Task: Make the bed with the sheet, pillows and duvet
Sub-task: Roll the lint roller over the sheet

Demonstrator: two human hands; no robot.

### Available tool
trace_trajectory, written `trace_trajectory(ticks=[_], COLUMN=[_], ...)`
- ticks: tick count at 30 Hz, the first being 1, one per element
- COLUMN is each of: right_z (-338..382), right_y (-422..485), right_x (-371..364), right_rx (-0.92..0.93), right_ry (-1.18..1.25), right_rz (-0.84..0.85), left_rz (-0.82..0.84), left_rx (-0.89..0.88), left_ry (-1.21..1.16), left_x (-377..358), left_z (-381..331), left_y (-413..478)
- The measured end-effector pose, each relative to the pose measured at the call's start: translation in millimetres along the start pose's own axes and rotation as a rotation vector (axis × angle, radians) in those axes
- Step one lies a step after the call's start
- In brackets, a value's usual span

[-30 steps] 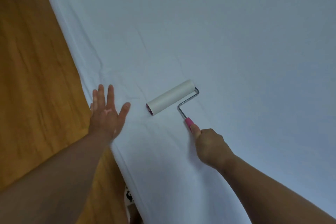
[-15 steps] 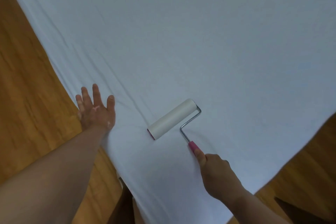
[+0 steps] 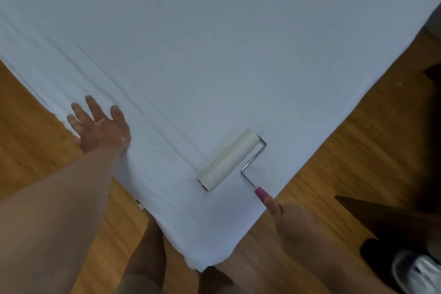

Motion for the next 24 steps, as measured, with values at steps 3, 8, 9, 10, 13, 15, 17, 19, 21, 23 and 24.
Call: trace_trajectory(ticks=[3,8,9,10,13,15,17,19,21,23,24], right_z=[-16.9,-17.4,-10.5,-1.7,44.5,95.8,161.5,242.5,320.8,402.9,445.2], right_y=[-19.8,-54.8,-62.5,-70.4,-80.3,-74.1,-55.2,-25.9,15.6,57.5,76.3], right_x=[8.2,45.4,54.3,60.7,67.3,57.4,38.7,9.3,-20.3,-52.1,-68.8], right_rx=[-0.084,-0.222,-0.222,-0.206,-0.072,0.051,0.176,0.190,0.229,0.340,0.390], right_ry=[-0.024,-0.057,-0.083,-0.117,-0.155,-0.204,-0.246,-0.173,-0.062,-0.020,-0.018], right_rz=[0.012,0.004,-0.011,-0.032,-0.130,-0.108,-0.039,-0.002,-0.020,-0.008,0.001], left_rz=[-0.018,0.047,0.050,0.041,-0.061,-0.087,-0.070,-0.010,0.065,0.101,0.113], left_rx=[-0.010,-0.080,-0.096,-0.113,-0.168,-0.193,-0.170,-0.090,-0.060,-0.118,-0.163], left_ry=[-0.021,0.056,0.071,0.083,-0.001,-0.093,-0.148,-0.233,-0.375,-0.522,-0.565], left_x=[-6.3,-3.7,-1.6,1.8,17.0,26.7,29.0,29.3,24.8,17.8,15.0], left_z=[1.8,3.7,5.5,8.1,21.3,31.7,45.9,63.7,81.8,95.1,99.5], left_y=[-0.8,-2.3,-2.1,-1.5,5.2,20.2,43.2,73.9,105.5,131.1,141.5])
Point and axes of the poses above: each hand's wrist, its own y-axis towards the middle knuckle, its own x-axis out of the back of the hand, z = x × y, the point moved 3 cm from there along y, towards the middle knuckle, and after that the axes turned 14 degrees about y, right-handed, at the moved point
